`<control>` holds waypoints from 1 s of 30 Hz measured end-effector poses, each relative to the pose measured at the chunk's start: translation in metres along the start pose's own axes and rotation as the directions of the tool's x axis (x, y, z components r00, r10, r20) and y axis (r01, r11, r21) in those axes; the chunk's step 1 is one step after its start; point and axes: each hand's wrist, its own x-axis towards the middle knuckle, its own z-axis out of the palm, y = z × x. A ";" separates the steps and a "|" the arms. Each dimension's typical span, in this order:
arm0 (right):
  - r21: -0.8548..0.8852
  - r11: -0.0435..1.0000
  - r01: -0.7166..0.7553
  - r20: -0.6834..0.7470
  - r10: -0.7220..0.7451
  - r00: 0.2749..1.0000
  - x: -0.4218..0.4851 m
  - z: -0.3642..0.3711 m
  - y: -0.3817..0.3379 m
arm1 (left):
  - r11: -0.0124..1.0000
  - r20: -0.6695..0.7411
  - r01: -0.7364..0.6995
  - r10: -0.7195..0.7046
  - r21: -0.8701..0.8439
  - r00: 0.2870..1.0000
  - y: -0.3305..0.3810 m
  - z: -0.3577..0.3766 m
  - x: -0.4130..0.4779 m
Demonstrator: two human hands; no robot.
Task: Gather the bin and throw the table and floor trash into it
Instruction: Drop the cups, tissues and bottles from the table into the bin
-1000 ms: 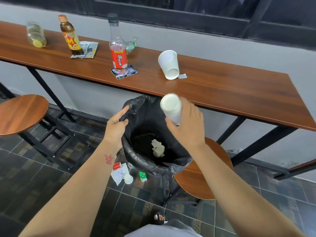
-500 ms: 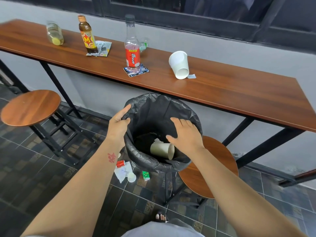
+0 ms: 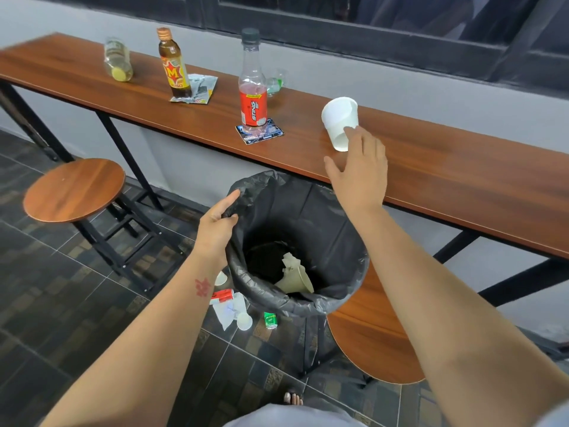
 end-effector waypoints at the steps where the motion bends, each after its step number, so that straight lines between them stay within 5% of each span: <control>1: -0.009 1.000 -0.030 0.010 0.030 0.999 0.008 0.004 0.000 | 1.000 -0.003 0.001 -0.001 0.000 1.000 0.001 0.001 0.002; 9: 0.087 0.949 -0.303 0.211 0.280 0.937 0.052 0.033 -0.001 | 1.000 -0.050 0.019 -0.018 0.018 0.999 0.005 0.009 0.015; 19: 0.336 0.901 -0.274 0.047 0.274 0.961 0.045 0.032 0.006 | 1.000 -0.112 0.009 -0.007 0.017 0.994 0.007 0.015 0.011; 24: 0.400 0.911 -0.097 -0.056 0.130 0.990 0.030 0.021 0.002 | 1.000 -0.111 -0.004 0.003 -0.001 0.994 0.005 0.011 0.002; 30: 0.396 0.914 0.083 0.056 -0.115 0.992 -0.026 0.011 -0.012 | 0.999 -0.097 -0.011 0.007 -0.043 0.995 -0.001 -0.011 -0.008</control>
